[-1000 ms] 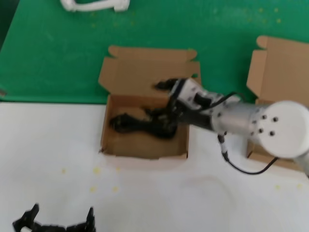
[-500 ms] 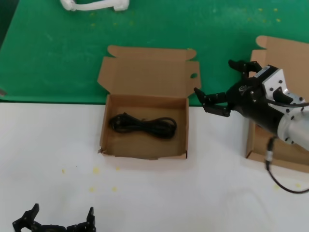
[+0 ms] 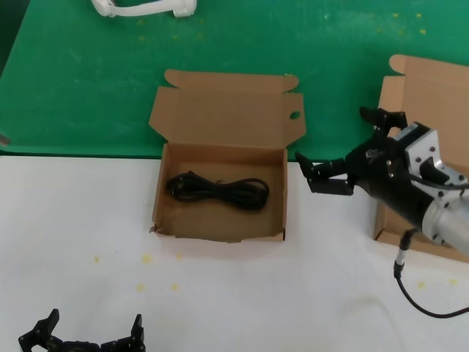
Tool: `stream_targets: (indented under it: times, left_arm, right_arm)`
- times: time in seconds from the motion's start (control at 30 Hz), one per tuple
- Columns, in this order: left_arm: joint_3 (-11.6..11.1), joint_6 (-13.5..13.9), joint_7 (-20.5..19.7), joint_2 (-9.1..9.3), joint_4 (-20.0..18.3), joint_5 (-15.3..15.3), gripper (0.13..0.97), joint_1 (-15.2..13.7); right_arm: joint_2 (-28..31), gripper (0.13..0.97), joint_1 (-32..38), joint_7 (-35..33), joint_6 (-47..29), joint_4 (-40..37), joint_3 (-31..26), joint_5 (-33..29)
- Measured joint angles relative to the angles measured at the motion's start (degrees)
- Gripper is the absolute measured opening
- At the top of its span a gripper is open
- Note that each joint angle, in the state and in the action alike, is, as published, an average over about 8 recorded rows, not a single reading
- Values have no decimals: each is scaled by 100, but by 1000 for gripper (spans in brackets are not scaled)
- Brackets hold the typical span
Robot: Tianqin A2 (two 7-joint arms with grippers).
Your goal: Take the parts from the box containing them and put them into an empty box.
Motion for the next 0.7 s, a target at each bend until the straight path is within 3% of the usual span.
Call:
stream_targets:
  times: [0.17,0.7]
  left_arm:
    - [0,0,0,0,0,-1,966,0]
    - [0,0,4,0,0,0,966,0]
  right_arm:
    - [-26,929,-340,-185,165,139,144,217]
    - [-112,966,-1475,-790,709,600,621,933]
